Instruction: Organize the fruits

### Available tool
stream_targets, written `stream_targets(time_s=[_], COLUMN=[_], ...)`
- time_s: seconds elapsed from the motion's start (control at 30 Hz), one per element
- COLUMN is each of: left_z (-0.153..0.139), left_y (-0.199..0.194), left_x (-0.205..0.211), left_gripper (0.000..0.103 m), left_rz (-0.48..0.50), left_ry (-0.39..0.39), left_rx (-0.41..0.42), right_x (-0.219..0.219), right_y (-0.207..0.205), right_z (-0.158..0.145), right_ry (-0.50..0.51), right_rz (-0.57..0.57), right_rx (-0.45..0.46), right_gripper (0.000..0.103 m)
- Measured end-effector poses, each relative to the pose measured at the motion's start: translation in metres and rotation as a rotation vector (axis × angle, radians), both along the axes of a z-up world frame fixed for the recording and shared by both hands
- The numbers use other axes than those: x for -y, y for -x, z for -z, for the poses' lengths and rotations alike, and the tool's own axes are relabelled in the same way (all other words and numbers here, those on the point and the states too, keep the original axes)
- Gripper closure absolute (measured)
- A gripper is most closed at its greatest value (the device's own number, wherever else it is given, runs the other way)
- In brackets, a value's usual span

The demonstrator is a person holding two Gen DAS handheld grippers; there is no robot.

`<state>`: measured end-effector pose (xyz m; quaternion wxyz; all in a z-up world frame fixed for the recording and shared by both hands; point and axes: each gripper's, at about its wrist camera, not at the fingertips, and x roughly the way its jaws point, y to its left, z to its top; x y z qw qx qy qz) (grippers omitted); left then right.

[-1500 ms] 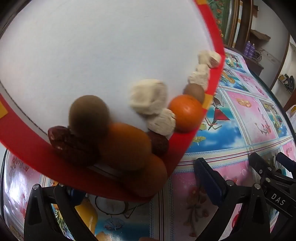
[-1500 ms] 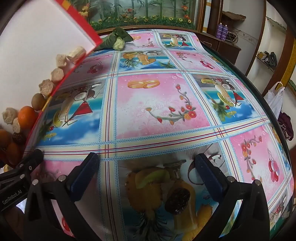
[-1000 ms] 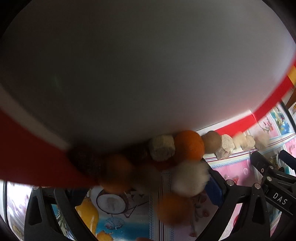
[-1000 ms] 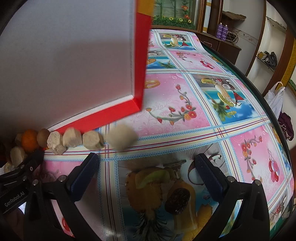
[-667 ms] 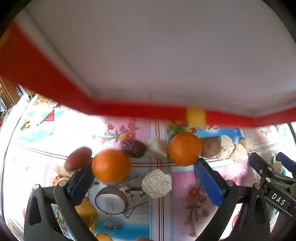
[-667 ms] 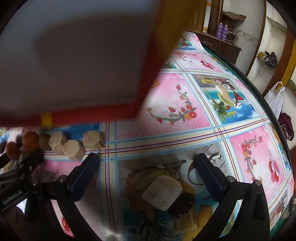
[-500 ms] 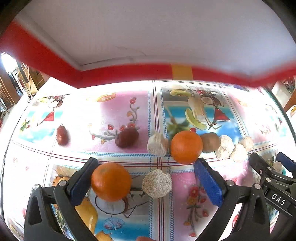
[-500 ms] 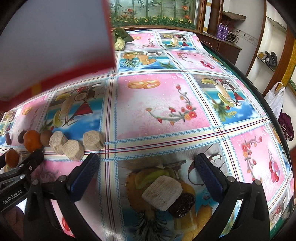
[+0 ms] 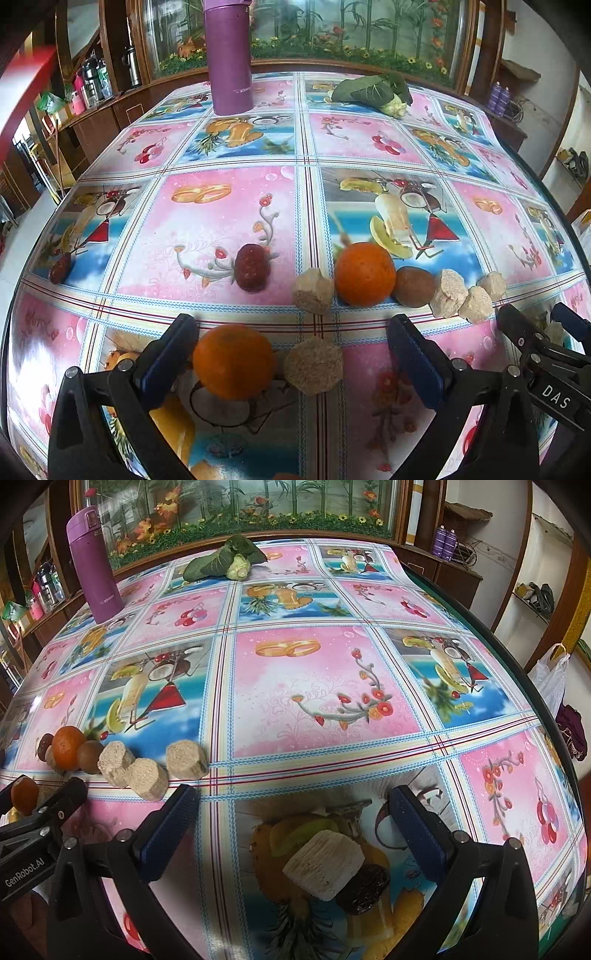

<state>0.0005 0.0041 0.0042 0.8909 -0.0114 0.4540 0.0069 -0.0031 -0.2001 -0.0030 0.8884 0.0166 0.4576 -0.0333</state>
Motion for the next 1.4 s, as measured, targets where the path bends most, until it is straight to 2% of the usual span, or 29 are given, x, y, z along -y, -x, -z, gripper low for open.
stream_targets(time_s=[1.4], left_z=[0.0001], left_y=[0.0007], left_x=[-0.0029], left_gripper=[0.0], left_rz=[0.0], left_ry=[0.0], left_rx=[-0.001], right_x=[-0.0001], right_y=[-0.0004], right_z=[0.0004], right_ry=[0.0], right_rz=[0.001], right_rx=[-0.001], right_gripper=[0.0])
